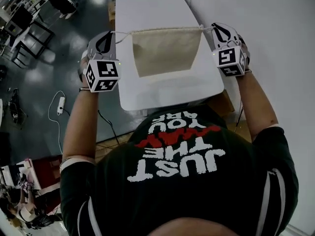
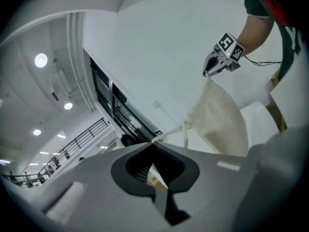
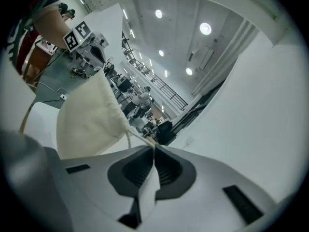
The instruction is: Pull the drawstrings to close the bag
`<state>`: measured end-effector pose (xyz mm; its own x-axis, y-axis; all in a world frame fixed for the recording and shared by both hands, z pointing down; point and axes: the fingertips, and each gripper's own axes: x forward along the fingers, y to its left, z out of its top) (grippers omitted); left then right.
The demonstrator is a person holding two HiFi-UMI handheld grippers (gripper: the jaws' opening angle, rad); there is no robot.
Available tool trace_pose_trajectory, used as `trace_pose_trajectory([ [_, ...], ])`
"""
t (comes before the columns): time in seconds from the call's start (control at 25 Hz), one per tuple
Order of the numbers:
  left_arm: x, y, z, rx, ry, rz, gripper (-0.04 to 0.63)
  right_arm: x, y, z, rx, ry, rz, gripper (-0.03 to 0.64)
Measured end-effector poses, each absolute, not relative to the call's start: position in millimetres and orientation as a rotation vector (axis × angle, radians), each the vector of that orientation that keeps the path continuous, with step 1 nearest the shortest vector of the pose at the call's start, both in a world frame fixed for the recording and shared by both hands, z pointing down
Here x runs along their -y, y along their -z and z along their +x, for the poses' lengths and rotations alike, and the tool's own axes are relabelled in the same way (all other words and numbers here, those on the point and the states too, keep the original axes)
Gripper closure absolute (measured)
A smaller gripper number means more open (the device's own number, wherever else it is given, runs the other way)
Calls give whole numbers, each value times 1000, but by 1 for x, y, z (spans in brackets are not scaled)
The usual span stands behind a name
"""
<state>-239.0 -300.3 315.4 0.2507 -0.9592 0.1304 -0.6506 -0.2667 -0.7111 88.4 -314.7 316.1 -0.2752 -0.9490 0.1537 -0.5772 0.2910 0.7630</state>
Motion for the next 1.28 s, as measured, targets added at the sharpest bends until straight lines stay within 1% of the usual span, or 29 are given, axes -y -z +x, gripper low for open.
trace_pose_trajectory([
  [0.16,314,-254,-257,-1540,756,-1818,588,336,-255,74,1989,935,1347,603],
  [0.32,330,-195,-264,-1596,784,-1648,588,349,-192,78,1994,1022,1355,603],
  [0.52,358,-154,-270,-1654,800,-1561,588,379,-149,83,1980,1055,1372,603],
  [0.68,371,-140,-270,-1665,832,-1463,588,396,-130,84,1954,1068,1438,603],
  [0.84,371,-129,-275,-1722,757,-1454,588,399,-117,80,1958,1075,1547,603],
  [1.04,377,-124,-283,-1779,678,-1488,586,403,-119,74,1979,1048,1596,603],
  [1.28,378,-124,-283,-1779,654,-1516,588,403,-125,75,2014,999,1601,603],
])
